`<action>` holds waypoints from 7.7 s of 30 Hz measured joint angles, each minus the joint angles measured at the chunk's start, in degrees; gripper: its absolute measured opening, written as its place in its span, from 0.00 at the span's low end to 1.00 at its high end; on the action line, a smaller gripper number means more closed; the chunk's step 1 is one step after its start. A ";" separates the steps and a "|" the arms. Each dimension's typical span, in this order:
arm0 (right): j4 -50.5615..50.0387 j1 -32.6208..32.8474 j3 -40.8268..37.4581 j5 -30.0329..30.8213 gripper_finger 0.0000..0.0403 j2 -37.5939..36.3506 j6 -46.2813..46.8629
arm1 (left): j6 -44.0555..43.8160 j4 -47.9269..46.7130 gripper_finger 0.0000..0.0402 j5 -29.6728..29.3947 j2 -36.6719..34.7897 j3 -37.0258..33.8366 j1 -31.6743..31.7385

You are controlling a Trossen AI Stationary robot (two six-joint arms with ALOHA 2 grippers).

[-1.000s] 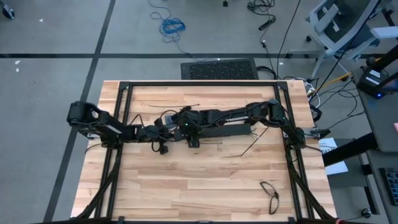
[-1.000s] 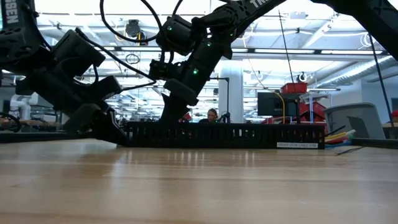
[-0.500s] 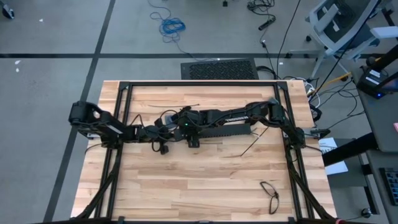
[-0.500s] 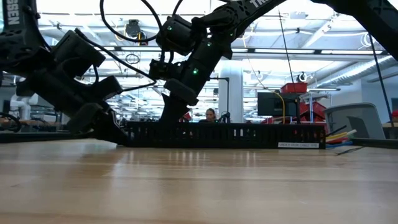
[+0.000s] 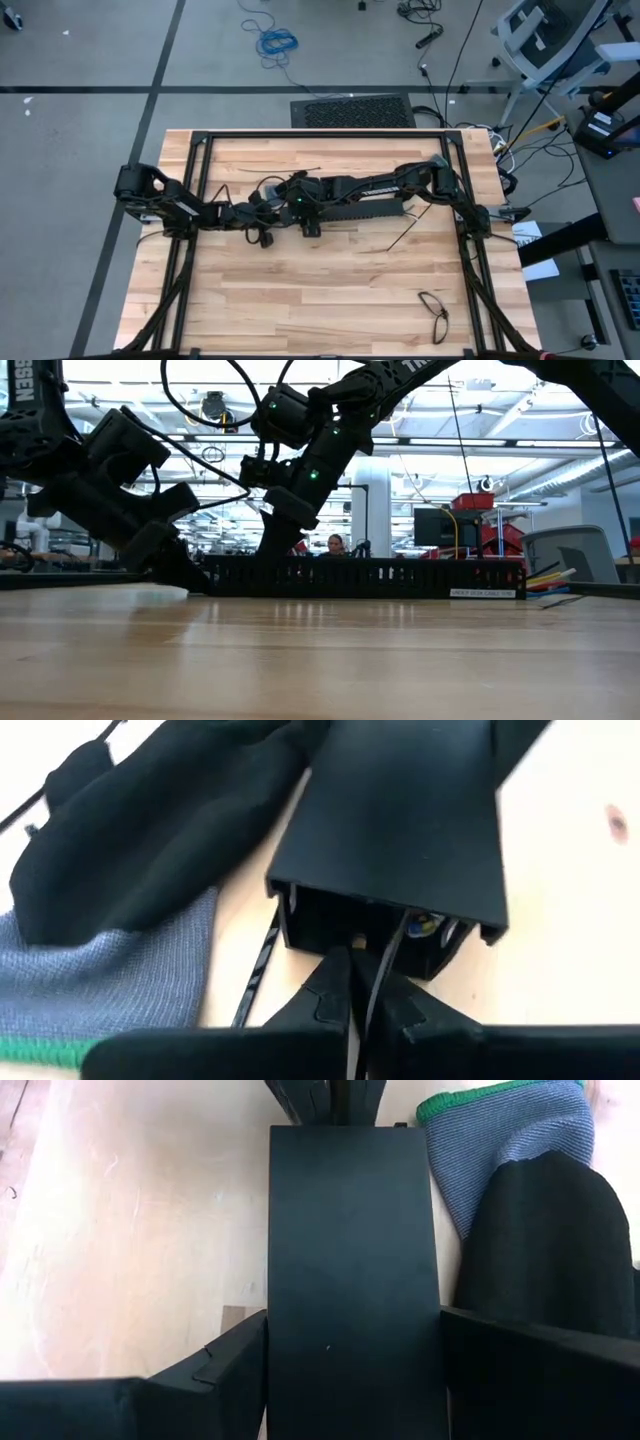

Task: Ziptie cables
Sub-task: Close the cable duct

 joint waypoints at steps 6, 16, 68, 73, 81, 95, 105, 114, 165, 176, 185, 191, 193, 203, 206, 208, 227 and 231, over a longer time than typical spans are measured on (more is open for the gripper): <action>0.01 -0.02 0.00 -0.01 0.60 0.00 0.00 | -5.99 -0.52 0.07 1.37 -0.07 0.11 0.42; -0.07 0.02 0.02 -0.20 0.60 0.00 -0.04 | -11.06 -0.76 0.18 7.42 -0.80 0.15 1.28; -5.89 0.00 0.17 2.85 0.60 -0.28 -1.27 | -5.56 -6.38 0.53 8.26 -0.87 0.15 1.22; -5.45 -0.04 0.11 3.04 0.63 -0.19 2.00 | -5.62 -6.38 0.53 8.35 -0.87 0.15 1.22; -4.54 -0.04 -0.13 0.36 0.79 0.20 5.03 | -5.93 -6.38 0.53 8.42 -0.85 0.15 1.20; -12.34 -0.09 5.81 0.32 0.88 0.01 -0.07 | -6.03 -6.40 0.53 9.45 -0.85 0.15 1.20; -33.86 -0.55 8.85 0.21 0.88 -0.74 -2.12 | -6.03 -6.40 0.53 9.87 -0.85 0.15 1.20; -46.03 -2.90 2.31 0.45 0.88 -4.54 1.20 | -6.03 -6.42 0.53 9.88 -0.85 0.15 1.18; -27.81 -4.07 -46.18 10.92 0.88 -42.75 18.75 | -3.04 -3.89 0.53 9.64 -1.75 -0.04 1.16; -25.06 -4.07 -46.19 10.83 0.88 -42.75 18.43 | 0.45 -1.99 0.53 9.33 -1.75 -0.05 1.16; -24.64 -4.07 -46.18 10.77 0.88 -42.75 18.97 | 1.44 -0.22 0.55 8.74 -1.70 -0.04 1.16; -24.23 -4.07 -46.18 10.53 0.88 -42.75 19.05 | 1.51 -0.28 0.68 8.39 -1.73 0.27 1.20; -23.97 -4.07 -46.18 10.44 0.88 -42.75 19.12 | 1.78 -1.48 0.73 7.57 -1.75 0.92 1.20; -22.37 -4.07 -46.18 10.46 0.88 -42.75 19.12 | 4.86 -3.55 0.88 5.34 1.07 4.32 1.22; -22.24 -4.07 -46.18 10.46 0.88 -42.75 19.12 | 4.49 -3.17 0.88 5.37 3.06 5.40 1.22; -22.24 -4.07 -46.18 10.48 0.88 -42.75 19.12 | 4.65 -3.15 0.88 4.64 4.28 6.22 1.20; -22.08 -4.07 -46.18 10.86 0.88 -42.75 19.30 | 3.04 -1.73 0.88 3.85 5.36 7.61 1.18; -22.07 -4.07 -46.18 10.83 0.88 -42.75 19.23 | 2.93 -2.32 0.88 4.32 5.38 7.67 1.20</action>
